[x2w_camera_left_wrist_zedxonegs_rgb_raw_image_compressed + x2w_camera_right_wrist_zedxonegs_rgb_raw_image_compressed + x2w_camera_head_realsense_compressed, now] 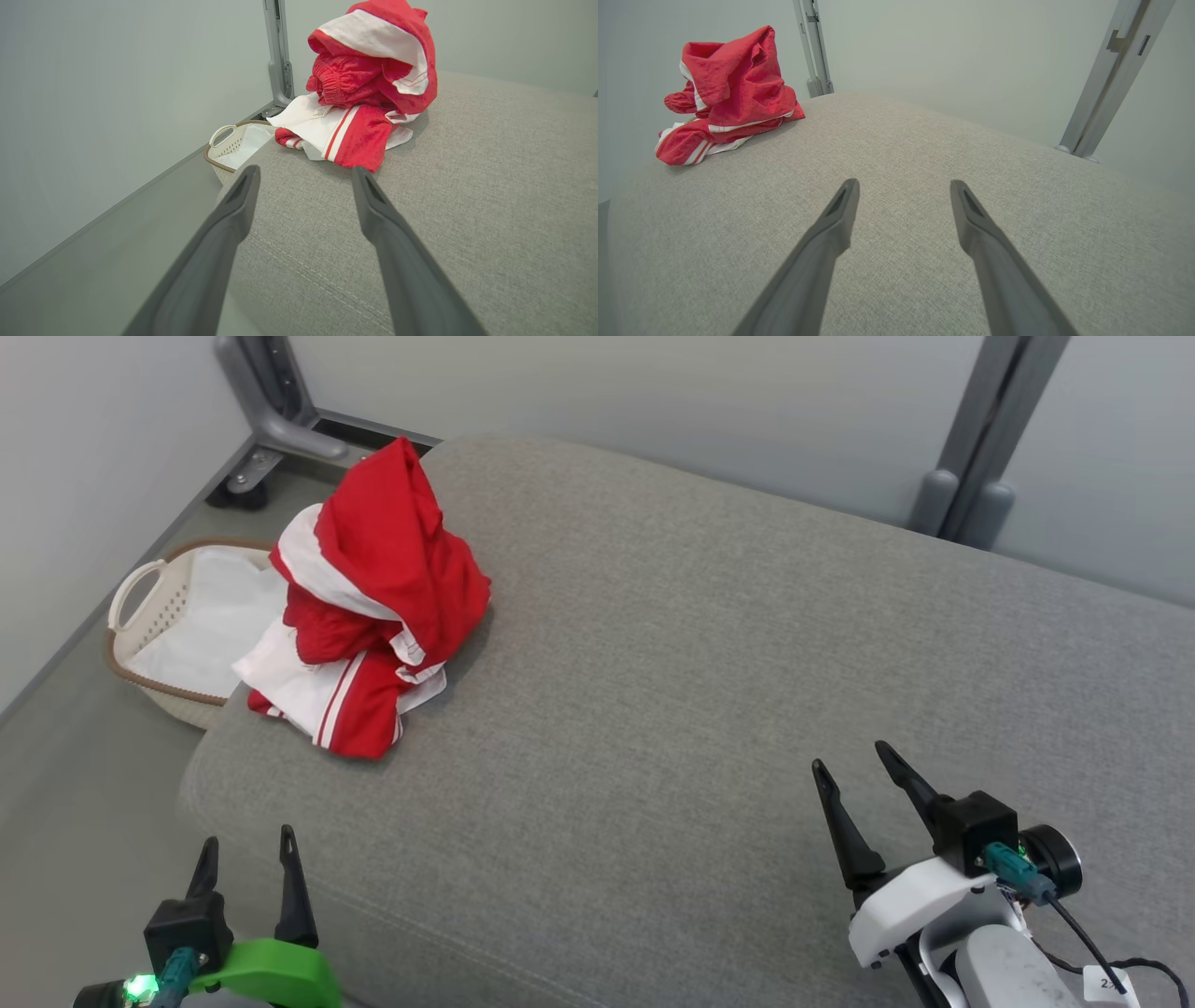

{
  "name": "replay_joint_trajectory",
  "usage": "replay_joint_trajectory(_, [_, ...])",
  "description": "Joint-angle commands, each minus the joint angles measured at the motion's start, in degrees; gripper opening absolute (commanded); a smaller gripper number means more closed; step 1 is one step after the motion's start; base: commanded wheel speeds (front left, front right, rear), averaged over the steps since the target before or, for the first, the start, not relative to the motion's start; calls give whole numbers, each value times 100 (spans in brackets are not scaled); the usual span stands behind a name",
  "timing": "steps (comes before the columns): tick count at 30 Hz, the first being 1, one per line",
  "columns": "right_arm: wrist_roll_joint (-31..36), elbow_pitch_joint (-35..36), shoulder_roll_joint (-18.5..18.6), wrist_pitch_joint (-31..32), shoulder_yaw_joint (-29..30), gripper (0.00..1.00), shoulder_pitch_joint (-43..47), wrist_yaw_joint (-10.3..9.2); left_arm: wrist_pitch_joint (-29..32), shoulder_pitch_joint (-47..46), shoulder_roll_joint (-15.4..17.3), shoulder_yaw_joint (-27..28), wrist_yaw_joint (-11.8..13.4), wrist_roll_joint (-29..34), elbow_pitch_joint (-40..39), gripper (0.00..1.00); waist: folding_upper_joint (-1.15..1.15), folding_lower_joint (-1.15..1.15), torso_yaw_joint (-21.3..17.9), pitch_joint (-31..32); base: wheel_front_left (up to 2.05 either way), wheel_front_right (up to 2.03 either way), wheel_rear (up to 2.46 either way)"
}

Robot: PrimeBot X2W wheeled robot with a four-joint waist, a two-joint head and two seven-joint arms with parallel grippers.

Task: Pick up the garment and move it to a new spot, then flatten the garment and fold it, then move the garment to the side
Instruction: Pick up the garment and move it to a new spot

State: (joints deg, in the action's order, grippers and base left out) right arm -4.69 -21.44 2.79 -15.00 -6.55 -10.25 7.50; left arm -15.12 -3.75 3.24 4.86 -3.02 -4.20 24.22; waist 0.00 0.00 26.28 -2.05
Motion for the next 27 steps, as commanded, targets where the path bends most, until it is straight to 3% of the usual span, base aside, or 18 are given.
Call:
replay_joint_trajectory(1, [-30, -26, 28, -27, -9, 100, -51, -2, -6, 90, -5, 44, -39, -94, 30, 100, 0, 0, 207, -50, 0, 0, 0])
replay_joint_trajectory(16, [150, -8, 45, -27, 54, 100, -192, -2, -6, -638, -14, 191, -357, -370, 392, 100, 0, 0, 35, -426, 0, 0, 0])
replay_joint_trajectory(24, [287, 143, 127, -27, 89, 100, -398, -2, -6, -1865, 319, 230, -445, -605, 687, 100, 0, 0, -111, -911, 0, 0, 0])
replay_joint_trajectory(27, [304, 206, 197, -27, 88, 100, -451, -2, -6, -2418, 519, 10, -451, -764, 932, 100, 0, 0, -188, -1102, 0, 0, 0])
